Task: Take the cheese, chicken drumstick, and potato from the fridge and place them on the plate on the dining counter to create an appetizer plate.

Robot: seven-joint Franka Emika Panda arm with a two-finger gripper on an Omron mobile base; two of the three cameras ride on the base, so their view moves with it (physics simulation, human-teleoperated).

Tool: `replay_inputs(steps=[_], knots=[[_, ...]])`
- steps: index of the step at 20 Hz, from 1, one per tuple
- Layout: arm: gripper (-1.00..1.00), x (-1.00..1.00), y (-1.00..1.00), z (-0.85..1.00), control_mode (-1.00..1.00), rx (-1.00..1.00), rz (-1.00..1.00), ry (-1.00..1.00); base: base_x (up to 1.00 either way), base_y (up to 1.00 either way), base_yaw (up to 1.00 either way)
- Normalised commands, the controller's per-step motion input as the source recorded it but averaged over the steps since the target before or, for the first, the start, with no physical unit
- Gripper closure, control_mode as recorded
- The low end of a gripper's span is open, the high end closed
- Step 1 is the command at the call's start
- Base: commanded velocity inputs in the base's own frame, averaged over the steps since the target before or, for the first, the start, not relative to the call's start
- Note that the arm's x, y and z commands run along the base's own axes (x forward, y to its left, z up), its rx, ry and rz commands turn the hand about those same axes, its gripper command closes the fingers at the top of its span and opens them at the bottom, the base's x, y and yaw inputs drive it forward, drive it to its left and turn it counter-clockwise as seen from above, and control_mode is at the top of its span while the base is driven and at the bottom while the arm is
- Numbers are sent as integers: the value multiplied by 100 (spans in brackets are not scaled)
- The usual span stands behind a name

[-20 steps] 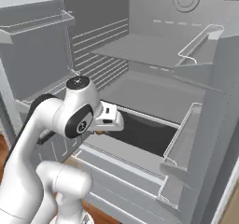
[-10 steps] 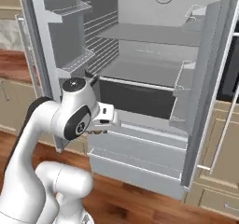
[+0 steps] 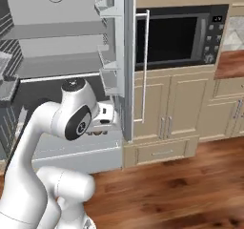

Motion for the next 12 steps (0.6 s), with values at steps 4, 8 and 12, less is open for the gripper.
replay_inputs(steps=[4,8,12], knots=[[100,0,0,0,100,0,0,0,-14,0,-88],[100,0,0,0,100,0,0,0,3,-9,-86],[100,0,0,0,100,0,0,0,34,-9,-75]])
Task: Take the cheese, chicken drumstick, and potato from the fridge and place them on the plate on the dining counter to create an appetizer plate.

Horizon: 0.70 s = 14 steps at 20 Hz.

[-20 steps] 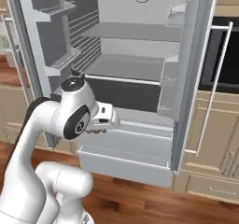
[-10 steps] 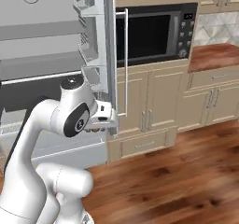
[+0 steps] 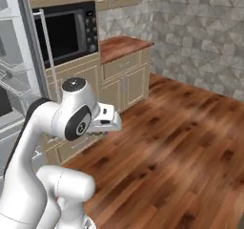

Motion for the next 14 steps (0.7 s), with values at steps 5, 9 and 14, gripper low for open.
replay_inputs(steps=[5,9,14], knots=[[100,0,0,0,100,0,0,0,79,-1,-60],[100,0,0,0,100,0,0,0,100,0,-49],[100,0,0,0,100,0,0,0,100,9,-40]])
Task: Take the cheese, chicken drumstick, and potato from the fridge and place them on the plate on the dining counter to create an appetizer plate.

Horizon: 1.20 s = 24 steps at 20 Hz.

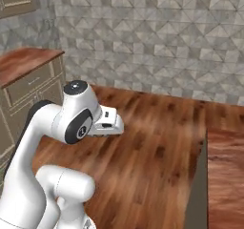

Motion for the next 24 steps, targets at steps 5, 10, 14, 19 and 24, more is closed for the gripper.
replay_inputs(steps=[5,10,14,19,24], knots=[[100,0,0,0,100,0,0,0,100,29,-37],[100,0,0,0,100,0,0,0,100,45,-40],[100,0,0,0,100,0,0,0,100,60,-46],[100,0,0,0,100,0,0,0,100,64,-50],[100,0,0,0,100,0,0,0,100,64,-55]])
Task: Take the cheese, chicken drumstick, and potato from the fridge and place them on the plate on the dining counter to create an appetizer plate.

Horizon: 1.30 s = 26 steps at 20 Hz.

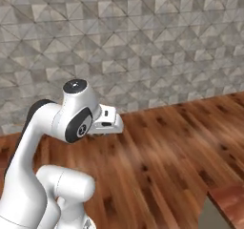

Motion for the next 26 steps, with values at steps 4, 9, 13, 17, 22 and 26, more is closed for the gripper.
replay_inputs(steps=[4,9,13,17,22,26], knots=[[100,0,0,0,100,0,0,0,100,58,-56],[100,0,0,0,100,0,0,0,100,49,-56],[100,0,0,0,100,0,0,0,100,47,-55],[100,0,0,0,100,0,0,0,100,46,-54],[100,0,0,0,100,0,0,0,100,43,-51],[100,0,0,0,100,0,0,0,100,38,-48]])
